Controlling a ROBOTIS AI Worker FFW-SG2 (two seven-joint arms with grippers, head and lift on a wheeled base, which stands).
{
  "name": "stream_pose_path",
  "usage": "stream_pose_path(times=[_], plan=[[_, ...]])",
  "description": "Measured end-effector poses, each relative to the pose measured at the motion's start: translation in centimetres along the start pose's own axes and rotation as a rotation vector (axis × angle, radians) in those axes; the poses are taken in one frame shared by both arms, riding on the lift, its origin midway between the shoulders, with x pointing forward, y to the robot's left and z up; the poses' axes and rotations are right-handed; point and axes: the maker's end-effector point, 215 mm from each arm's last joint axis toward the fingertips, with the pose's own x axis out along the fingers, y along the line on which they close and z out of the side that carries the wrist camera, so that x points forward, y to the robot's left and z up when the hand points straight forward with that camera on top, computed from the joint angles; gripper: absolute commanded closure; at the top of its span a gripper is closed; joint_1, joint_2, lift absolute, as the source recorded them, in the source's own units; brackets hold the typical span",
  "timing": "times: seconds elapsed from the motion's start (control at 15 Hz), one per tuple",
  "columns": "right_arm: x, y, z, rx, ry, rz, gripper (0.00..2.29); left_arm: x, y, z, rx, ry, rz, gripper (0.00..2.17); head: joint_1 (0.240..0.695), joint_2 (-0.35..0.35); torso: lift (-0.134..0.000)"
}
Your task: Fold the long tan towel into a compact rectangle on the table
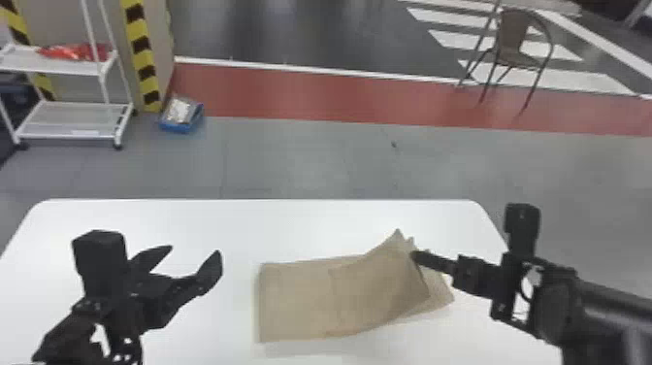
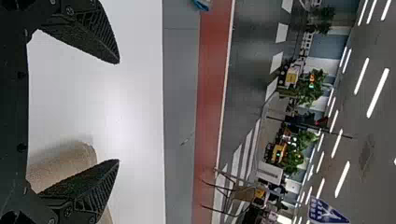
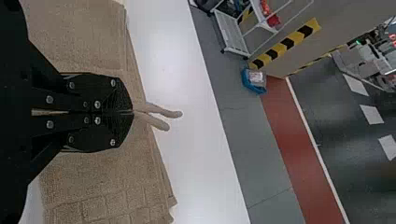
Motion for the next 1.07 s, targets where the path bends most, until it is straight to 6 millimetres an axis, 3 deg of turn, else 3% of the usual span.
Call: stream_pose_path(times=[0.13, 0.2, 0.33, 0.4, 0.53, 0.67, 0.93, 1.07], plan=[[-2.1, -2.6, 0.9, 0.041, -0.041, -0.025, 1.18, -0.1, -0.3, -0.2, 0.0, 0.0, -0.005, 0.14, 0.695, -0.265, 0.0], [-2.1, -5.0, 0.6, 0.053, -0.048, -0.053, 1.18, -0.2, -0.6, -0.2, 0.0, -0.003, -0.009, 0.14, 0.695, -0.284, 0.0], [-0.3, -8.7, -1.5, 0.046, -0.015, -0.102, 1.18, -0.1, -1.2, -0.5, -0.001, -0.002, -0.018, 0.14, 0.695, -0.318, 0.0], [0.7, -9.4, -2.4, 0.034, 0.004, -0.112, 1.18, -0.1, -1.5, -0.6, -0.001, -0.001, -0.021, 0.14, 0.695, -0.327, 0.0], [2.3, -9.2, -3.3, 0.008, 0.03, -0.11, 1.18, -0.4, -1.6, -0.7, 0.001, -0.001, -0.022, 0.14, 0.695, -0.322, 0.0], [2.6, -7.5, -2.9, 0.009, 0.032, -0.083, 1.18, -0.8, -1.2, -0.6, 0.003, -0.002, -0.013, 0.14, 0.695, -0.298, 0.0], [-0.1, -3.4, 0.4, 0.044, -0.01, -0.007, 1.18, -1.2, -0.8, -0.6, 0.002, -0.004, -0.004, 0.14, 0.695, -0.268, 0.0], [-2.0, -3.9, 3.1, 0.067, -0.062, 0.014, 1.18, -1.3, -0.8, -0.7, 0.001, -0.003, -0.005, 0.14, 0.695, -0.278, 0.0]])
